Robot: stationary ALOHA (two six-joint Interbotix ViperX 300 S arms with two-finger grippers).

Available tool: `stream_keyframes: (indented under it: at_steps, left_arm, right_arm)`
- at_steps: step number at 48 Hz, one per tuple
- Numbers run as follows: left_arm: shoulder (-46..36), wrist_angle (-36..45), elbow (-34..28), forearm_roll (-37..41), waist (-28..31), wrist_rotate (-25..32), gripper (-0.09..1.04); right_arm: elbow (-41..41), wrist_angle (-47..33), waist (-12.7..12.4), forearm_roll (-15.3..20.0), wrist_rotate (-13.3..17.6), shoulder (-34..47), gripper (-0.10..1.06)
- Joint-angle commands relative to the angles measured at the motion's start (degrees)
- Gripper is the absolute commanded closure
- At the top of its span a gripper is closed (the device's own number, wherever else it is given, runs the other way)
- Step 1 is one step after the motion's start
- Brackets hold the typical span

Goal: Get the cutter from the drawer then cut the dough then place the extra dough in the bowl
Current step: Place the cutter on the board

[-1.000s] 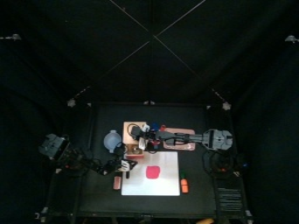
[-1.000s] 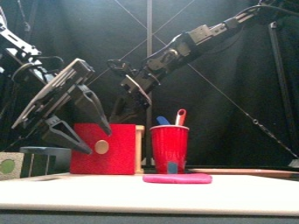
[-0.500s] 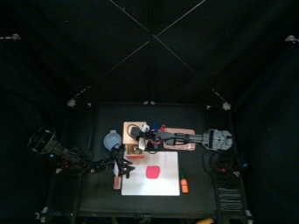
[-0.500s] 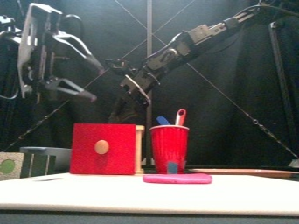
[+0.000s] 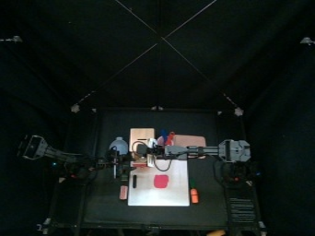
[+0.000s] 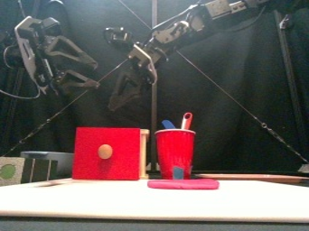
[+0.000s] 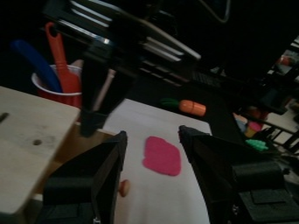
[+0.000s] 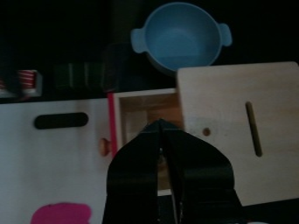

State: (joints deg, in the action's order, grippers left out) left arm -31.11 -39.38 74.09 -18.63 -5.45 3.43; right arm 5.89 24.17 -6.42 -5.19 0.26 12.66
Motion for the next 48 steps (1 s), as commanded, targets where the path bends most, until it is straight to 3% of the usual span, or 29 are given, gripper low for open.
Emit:
stream_keyframes:
  at_steps: [1, 6, 10, 24, 48]
  left_arm:
    - [-2.99, -0.53, 0.97, 0.35, 0.97, 2.55, 0.08]
    - [-6.59, -0.53, 2.02, 0.35, 1.76, 4.66, 0.08]
    - [-8.26, -0.44, 2.9, 0.35, 1.93, 5.27, 0.08]
    - [-8.61, -0.09, 3.25, 0.35, 2.55, 5.54, 0.08]
    - [-8.61, 0.79, 3.34, 0.35, 2.55, 5.27, 0.08]
  right_arm:
    - [-0.7, 0.0, 0.35, 0.18, 0.0, -2.9, 0.4]
    - [-0.88, 0.09, 0.7, 0.35, 0.0, -2.2, 0.21]
    - [-1.49, 0.35, 0.97, 0.53, 0.26, -1.32, 0.12]
    - [-2.72, 3.69, 1.32, 0.26, 1.14, 1.58, 0.12]
    - [-4.48, 4.48, -0.44, -0.7, 1.14, 5.19, 0.12]
